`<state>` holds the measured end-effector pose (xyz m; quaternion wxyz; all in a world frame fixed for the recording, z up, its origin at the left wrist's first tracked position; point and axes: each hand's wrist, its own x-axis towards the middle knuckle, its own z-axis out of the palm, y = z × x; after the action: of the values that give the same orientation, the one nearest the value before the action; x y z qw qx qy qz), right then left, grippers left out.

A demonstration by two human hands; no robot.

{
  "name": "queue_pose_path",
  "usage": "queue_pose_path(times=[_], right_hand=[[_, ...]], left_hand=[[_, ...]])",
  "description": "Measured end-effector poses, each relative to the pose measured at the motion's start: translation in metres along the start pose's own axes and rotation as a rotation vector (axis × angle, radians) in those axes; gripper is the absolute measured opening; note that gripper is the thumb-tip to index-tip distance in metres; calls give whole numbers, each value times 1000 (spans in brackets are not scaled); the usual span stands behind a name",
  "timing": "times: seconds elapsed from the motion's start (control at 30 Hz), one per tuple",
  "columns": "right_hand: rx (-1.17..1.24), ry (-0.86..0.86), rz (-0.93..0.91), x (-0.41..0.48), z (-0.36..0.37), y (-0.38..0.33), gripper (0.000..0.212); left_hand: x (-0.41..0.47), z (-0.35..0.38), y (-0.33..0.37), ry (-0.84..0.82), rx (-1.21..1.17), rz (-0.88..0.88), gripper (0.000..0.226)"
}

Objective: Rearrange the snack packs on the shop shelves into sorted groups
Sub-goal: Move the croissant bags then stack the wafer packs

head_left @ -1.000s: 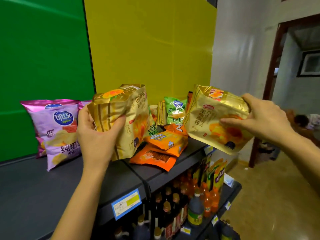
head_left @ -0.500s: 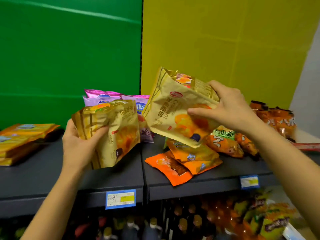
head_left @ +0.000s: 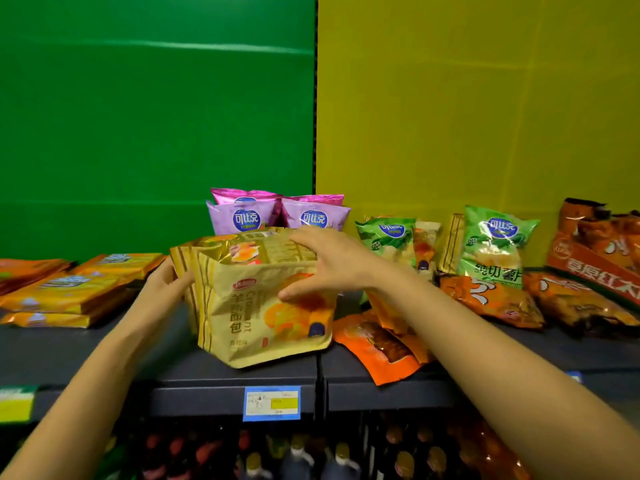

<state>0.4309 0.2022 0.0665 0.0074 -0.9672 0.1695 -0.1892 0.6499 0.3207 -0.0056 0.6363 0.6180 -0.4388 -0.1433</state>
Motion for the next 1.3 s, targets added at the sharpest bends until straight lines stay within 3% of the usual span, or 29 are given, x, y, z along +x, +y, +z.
queue_pose_path(times=[0.13, 0.23, 0.37, 0.5, 0.57, 0.7, 0.8, 1.03, 1.13, 1.23, 1.3], right_hand=[[-32, -60, -41, 11, 8, -3, 82], [-159, -30, -68, 11, 9, -2, 87], [-64, 54, 34, -19, -5, 12, 81], [-111, 130, 348, -71, -22, 57, 54], [-96, 161, 577, -96, -25, 81, 55], [-120, -98, 857, -131, -16, 105, 70], [-27, -183, 889, -140, -3, 114, 80], [356, -65, 862, -149, 1, 137, 59], [517, 3, 860, -156, 1, 140, 54], [694, 73, 846, -168, 2, 145, 42], [806, 117, 865, -173, 5, 151, 29]], left_hand=[[-8, -6, 11, 147, -66, 37, 40], [-20, -10, 20, 344, 139, 271, 25], [-45, 1, 37, 531, 328, 574, 20], [-90, 48, 61, 318, 212, 663, 8], [-109, 79, 65, 153, 174, 627, 13], [-117, 143, 56, -134, 255, 498, 27], [-105, 178, 43, -163, 409, 404, 25], [-97, 213, 40, -262, 676, 260, 34], [-92, 223, 44, -378, 681, 173, 39], [-87, 233, 41, -421, 621, 113, 63], [-88, 237, 45, -410, 493, 46, 55]])
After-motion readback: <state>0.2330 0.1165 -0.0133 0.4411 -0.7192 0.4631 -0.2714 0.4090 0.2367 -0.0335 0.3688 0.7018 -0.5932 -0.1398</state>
